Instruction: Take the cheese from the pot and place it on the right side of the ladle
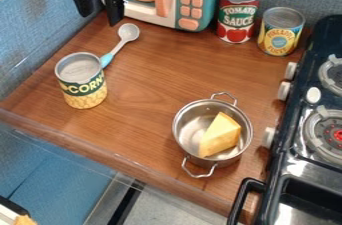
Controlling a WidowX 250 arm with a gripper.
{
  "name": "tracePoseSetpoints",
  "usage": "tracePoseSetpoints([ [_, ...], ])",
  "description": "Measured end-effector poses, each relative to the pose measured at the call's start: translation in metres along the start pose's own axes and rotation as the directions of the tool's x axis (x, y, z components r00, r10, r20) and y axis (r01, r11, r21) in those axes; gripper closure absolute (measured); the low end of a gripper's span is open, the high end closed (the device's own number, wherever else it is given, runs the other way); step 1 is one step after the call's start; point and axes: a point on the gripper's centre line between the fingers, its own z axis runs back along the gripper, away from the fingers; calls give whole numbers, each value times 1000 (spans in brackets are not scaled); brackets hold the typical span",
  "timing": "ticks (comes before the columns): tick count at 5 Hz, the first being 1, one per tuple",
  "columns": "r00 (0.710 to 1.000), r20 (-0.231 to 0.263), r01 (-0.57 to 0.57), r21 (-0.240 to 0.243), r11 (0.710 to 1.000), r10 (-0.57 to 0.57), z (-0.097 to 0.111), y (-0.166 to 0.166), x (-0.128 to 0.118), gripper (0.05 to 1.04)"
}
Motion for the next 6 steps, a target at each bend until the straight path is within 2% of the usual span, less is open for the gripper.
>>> tracePoseSetpoints([
  [1,999,-51,5,-22,1000,-6,-21,-5,-8,83],
  [2,992,-63,105,-25,994,-106,-19,-44,-22,83],
  [3,972,4,234,-24,972,-234,4,-93,-33,83],
  [4,961,25,276,-18,961,-275,11,-114,-45,84],
  [6,932,10,362,-39,931,-362,-2,-165,-62,84],
])
